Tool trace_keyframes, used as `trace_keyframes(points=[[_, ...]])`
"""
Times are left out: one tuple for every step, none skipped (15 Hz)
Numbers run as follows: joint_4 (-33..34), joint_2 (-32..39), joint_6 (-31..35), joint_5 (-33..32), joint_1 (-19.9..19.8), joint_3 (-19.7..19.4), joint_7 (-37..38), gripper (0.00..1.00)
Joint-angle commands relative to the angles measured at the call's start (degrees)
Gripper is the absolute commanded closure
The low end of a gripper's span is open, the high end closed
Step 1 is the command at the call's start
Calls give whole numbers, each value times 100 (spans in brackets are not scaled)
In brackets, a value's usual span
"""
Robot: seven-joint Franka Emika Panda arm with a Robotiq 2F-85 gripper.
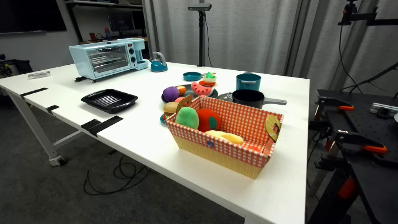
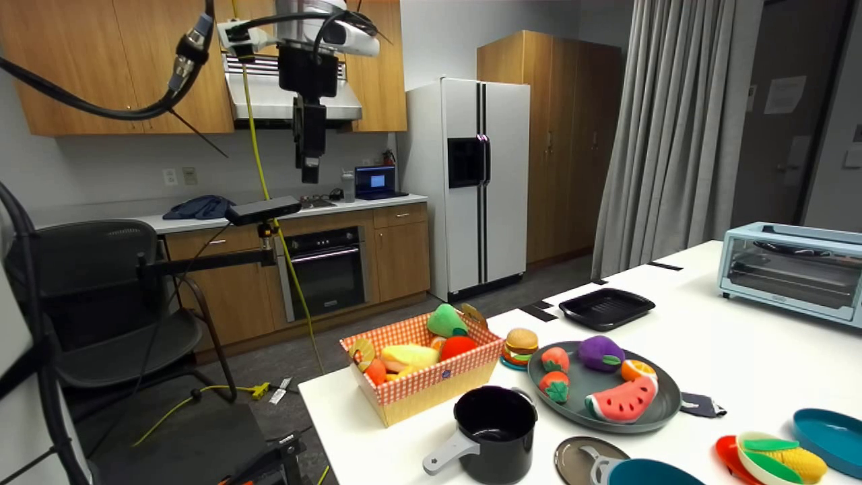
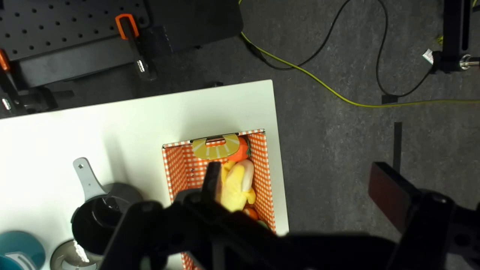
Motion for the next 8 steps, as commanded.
trace_keyframes(points=[[9,6,-7,-18,28,-26,14,0],[9,6,-7,-18,28,-26,14,0],[9,6,-7,-18,28,-26,14,0],[9,6,-7,-18,28,-26,14,0],[9,6,-7,-18,29,-26,14,0],[8,26,19,-20,27,-22,7,0],[17,66,47,-35,15,-15,10,0],[31,110,60,-53,5,-14,5,0]])
